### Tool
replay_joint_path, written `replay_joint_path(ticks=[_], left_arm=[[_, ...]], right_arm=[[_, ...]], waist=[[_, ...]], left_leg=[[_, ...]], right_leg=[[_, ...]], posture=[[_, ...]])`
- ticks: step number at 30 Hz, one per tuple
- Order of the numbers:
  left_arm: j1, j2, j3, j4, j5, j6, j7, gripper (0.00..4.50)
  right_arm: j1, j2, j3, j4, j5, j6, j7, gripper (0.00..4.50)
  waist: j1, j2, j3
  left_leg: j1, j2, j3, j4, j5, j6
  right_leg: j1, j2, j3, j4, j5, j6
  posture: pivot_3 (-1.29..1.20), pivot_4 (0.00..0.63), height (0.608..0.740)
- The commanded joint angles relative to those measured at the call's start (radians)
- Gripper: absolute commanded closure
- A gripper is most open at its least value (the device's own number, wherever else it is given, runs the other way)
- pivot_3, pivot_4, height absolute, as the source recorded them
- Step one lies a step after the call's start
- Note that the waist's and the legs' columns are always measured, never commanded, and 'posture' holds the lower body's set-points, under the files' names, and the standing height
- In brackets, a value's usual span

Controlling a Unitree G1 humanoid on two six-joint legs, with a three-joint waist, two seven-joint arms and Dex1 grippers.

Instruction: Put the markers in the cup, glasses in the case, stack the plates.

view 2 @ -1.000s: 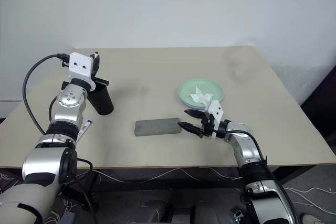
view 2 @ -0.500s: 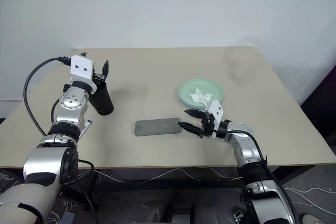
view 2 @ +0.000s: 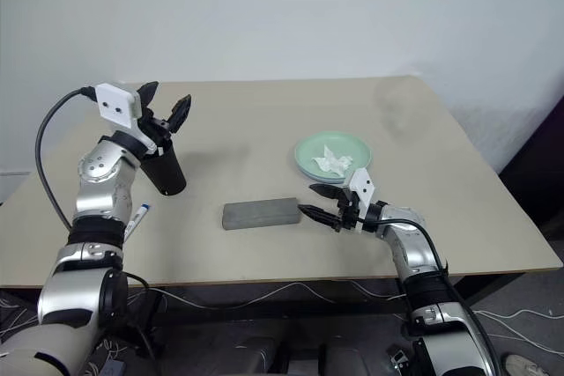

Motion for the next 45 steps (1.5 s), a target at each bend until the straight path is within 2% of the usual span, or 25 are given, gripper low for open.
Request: replay_joint_path(ticks=[1, 4, 9, 12, 18, 26, 41, 44, 45], left_arm=[[0.138, 0.117, 0.053, -0.269, -0.138, 0.215, -0.137, 0.90], [0.256, 0.178, 0.071, -0.401, -0.206, 0.343, -0.197, 0.90], [0.408, 0.257, 0.112, -0.520, -0.258, 0.495, -0.243, 0.90], [0.477, 0.296, 0.116, -0.543, -0.207, 0.518, -0.223, 0.90], [0.527, 0.368, 0.063, -0.459, -0.060, 0.585, -0.140, 0.90], [0.403, 0.319, 0.014, -0.289, 0.030, 0.713, -0.010, 0.90], [0.215, 0.250, -0.106, 0.000, 0.132, 0.736, -0.019, 0.90], [0.197, 0.243, -0.116, 0.036, 0.149, 0.729, -0.022, 1.47], [0.193, 0.242, -0.119, 0.045, 0.154, 0.726, -0.024, 1.79]], right_arm=[[-0.024, 0.000, -0.013, -0.017, 0.006, -0.017, 0.012, 1.45], [-0.031, 0.002, -0.010, -0.007, 0.005, -0.019, 0.017, 1.45], [-0.047, 0.008, -0.009, 0.011, 0.002, -0.022, 0.025, 1.45], [-0.052, 0.008, -0.009, 0.017, 0.002, -0.023, 0.028, 1.45], [-0.052, 0.011, -0.006, 0.022, 0.002, -0.025, 0.032, 1.45], [-0.059, 0.016, -0.006, 0.033, 0.000, -0.026, 0.031, 1.45], [-0.034, 0.018, -0.009, 0.009, 0.000, -0.022, 0.015, 1.45], [-0.034, 0.019, -0.009, 0.008, 0.000, -0.022, 0.011, 1.45], [-0.034, 0.019, -0.010, 0.008, 0.000, -0.022, 0.010, 1.45]], waist=[[-0.012, 0.001, 0.000], [-0.020, 0.001, 0.000], [-0.016, 0.002, 0.001], [-0.017, 0.003, 0.001], [-0.016, 0.003, 0.001], [0.002, 0.003, 0.001], [0.012, 0.002, 0.000], [0.013, 0.002, 0.000], [0.013, 0.002, 0.000]], left_leg=[[0.000, 0.000, 0.000, -0.001, 0.000, 0.000], [0.001, 0.000, 0.000, -0.002, 0.000, 0.000], [0.001, 0.000, -0.001, -0.001, 0.000, 0.000], [0.001, 0.000, 0.000, -0.002, 0.000, 0.000], [0.001, 0.000, -0.001, -0.006, 0.000, 0.000], [0.001, 0.000, 0.000, -0.006, 0.000, 0.000], [0.001, 0.000, 0.000, -0.005, 0.000, 0.000], [0.001, 0.000, 0.000, -0.005, 0.000, 0.000], [0.001, 0.000, 0.000, -0.005, 0.000, 0.000]], right_leg=[[0.000, 0.000, 0.000, 0.000, 0.000, 0.000], [0.000, 0.000, 0.002, 0.000, 0.000, -0.001], [0.000, 0.000, 0.002, 0.000, -0.002, -0.003], [0.000, -0.001, 0.003, 0.002, -0.002, -0.003], [-0.003, -0.001, 0.004, 0.002, -0.002, -0.004], [-0.004, 0.000, 0.003, 0.001, -0.002, -0.003], [-0.004, -0.001, 0.003, 0.000, -0.001, -0.002], [-0.004, -0.001, 0.003, 0.000, -0.001, -0.002], [-0.004, -0.001, 0.003, 0.000, -0.001, -0.002]], posture=[[0.00, 0.000, 0.738], [0.00, 0.000, 0.738], [0.00, 0.000, 0.738], [0.00, 0.000, 0.738], [0.00, 0.000, 0.738], [0.00, 0.000, 0.738], [0.00, 0.000, 0.738], [0.00, 0.000, 0.738], [0.00, 0.000, 0.738]])
